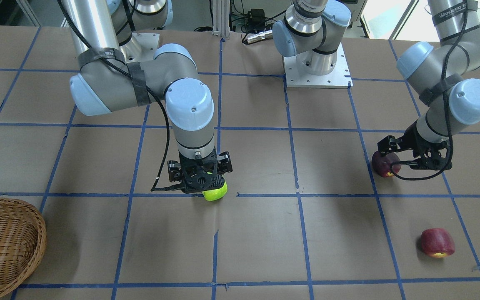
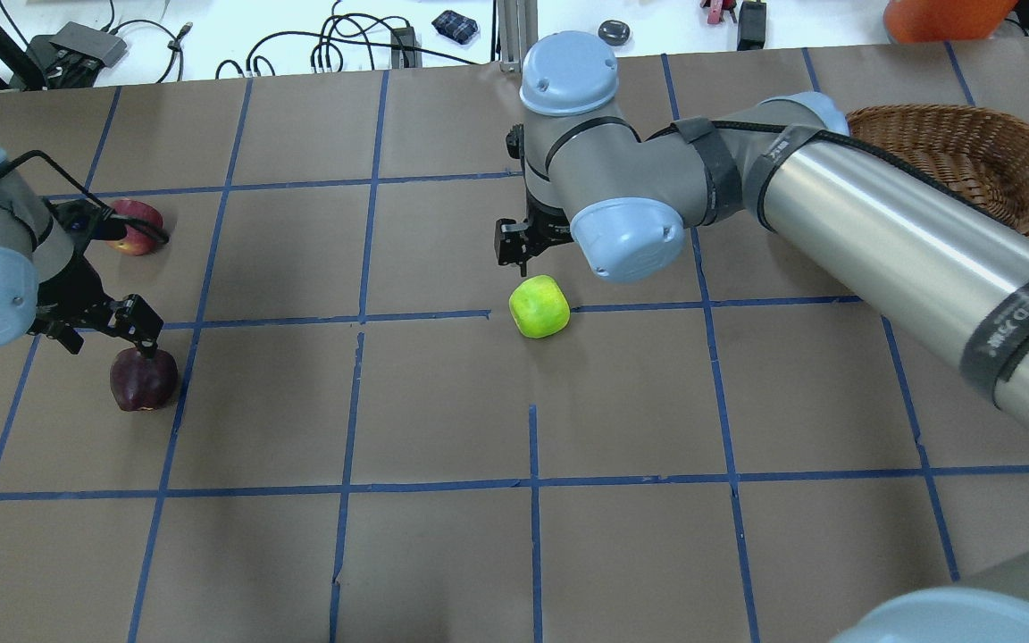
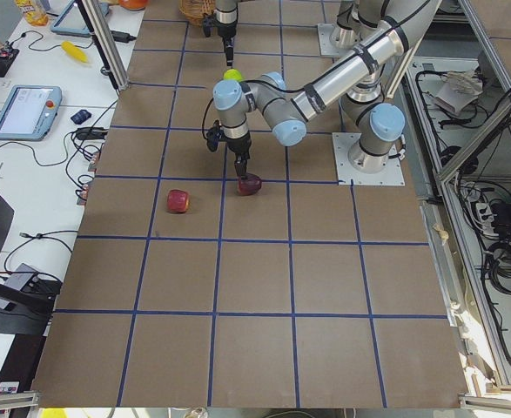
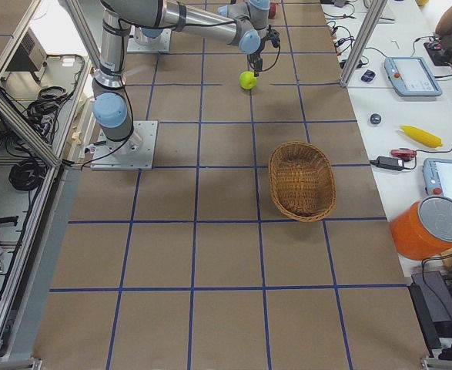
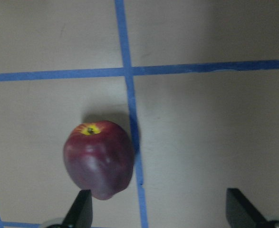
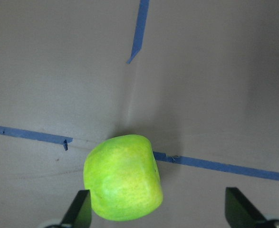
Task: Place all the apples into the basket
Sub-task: 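Grasp green apple with right gripper while left grasps dark red apple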
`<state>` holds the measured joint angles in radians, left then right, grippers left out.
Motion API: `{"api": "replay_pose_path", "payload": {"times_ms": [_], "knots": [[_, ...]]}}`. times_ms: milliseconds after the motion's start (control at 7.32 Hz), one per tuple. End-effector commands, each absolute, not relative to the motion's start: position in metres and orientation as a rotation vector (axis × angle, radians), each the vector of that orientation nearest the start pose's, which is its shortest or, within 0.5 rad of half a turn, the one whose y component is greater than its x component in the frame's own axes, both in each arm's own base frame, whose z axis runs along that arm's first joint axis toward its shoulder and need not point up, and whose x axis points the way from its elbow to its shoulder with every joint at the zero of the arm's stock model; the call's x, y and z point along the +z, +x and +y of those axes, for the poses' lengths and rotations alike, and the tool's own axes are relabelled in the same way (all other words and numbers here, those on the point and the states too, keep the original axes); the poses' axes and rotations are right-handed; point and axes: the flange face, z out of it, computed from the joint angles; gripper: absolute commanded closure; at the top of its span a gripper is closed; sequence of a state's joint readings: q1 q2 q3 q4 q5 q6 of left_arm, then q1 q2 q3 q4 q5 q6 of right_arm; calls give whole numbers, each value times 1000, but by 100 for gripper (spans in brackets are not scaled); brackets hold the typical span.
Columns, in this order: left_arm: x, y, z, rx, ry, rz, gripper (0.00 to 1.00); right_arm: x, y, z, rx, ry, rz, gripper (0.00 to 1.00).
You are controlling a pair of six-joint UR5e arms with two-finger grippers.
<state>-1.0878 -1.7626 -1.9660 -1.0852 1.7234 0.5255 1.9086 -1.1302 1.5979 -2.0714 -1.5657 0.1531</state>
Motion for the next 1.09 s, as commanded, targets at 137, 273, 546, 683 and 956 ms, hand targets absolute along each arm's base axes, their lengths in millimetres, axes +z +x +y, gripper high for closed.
{"api": "replay_pose_path", "payload": {"times_ms": [137,273,546,683,956], "knots": [[202,137,-494,256,74,3122,0,238,349,-557,0,-310,3120,0],[191,138,-496,286,100,3124,0,231,349,-557,17,-307,3121,0],[167,140,-494,373,139,3121,0,219,350,-558,45,-310,3126,0],[170,140,-496,360,143,3116,10,219,353,-557,55,-306,3093,0],[188,137,-500,325,150,3099,69,214,354,-554,75,-304,3080,0]]}}
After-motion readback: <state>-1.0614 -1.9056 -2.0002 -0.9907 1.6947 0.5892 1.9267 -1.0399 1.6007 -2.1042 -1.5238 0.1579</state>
